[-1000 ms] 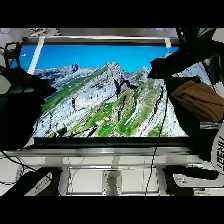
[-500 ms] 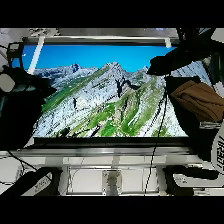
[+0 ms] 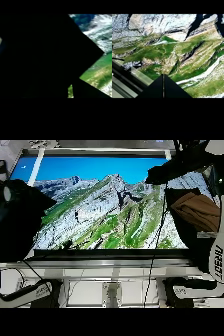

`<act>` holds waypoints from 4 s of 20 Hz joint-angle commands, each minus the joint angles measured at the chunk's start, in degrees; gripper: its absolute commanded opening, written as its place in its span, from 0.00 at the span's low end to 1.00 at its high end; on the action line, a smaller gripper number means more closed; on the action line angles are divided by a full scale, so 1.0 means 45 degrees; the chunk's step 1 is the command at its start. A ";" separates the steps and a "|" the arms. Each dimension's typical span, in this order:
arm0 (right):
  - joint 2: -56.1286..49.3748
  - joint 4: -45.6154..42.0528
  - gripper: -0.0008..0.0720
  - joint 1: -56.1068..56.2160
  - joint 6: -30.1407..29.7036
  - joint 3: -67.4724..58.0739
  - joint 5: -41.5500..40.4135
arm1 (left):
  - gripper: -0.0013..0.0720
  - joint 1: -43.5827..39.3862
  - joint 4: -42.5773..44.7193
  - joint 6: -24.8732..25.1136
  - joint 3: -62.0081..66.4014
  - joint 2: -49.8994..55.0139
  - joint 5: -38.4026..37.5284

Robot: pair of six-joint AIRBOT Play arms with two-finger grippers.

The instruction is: Fold the clothes and pants, and hang the long-sleeved shirts on hangers.

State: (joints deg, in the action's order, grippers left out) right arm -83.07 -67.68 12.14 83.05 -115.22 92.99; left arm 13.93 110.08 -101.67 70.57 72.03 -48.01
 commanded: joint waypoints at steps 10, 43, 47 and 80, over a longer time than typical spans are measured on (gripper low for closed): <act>-0.1248 -0.0044 0.02 0.0010 -0.0019 0.0005 -0.0049 | 0.72 0.3993 -0.6921 0.0884 0.2132 0.4949 0.2390; -0.1064 -0.2671 0.02 -0.3463 -0.0738 -0.0034 0.2623 | 0.03 -1.3925 -1.0875 0.5129 0.2084 0.4517 -0.3818; -0.1073 -0.2579 0.03 -0.4473 -0.0733 -0.0034 0.2705 | 0.05 -1.6665 -0.9748 0.4148 0.2089 0.6591 -0.3832; -0.2900 0.0330 0.47 -0.6101 -0.2059 0.2409 0.0180 | 0.03 -0.8213 -1.3153 0.3041 0.0083 0.4167 0.2157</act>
State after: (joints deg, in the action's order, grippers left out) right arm -96.09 -66.15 -15.35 73.82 -104.40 94.56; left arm -23.53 55.94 -94.52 70.32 89.82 -40.91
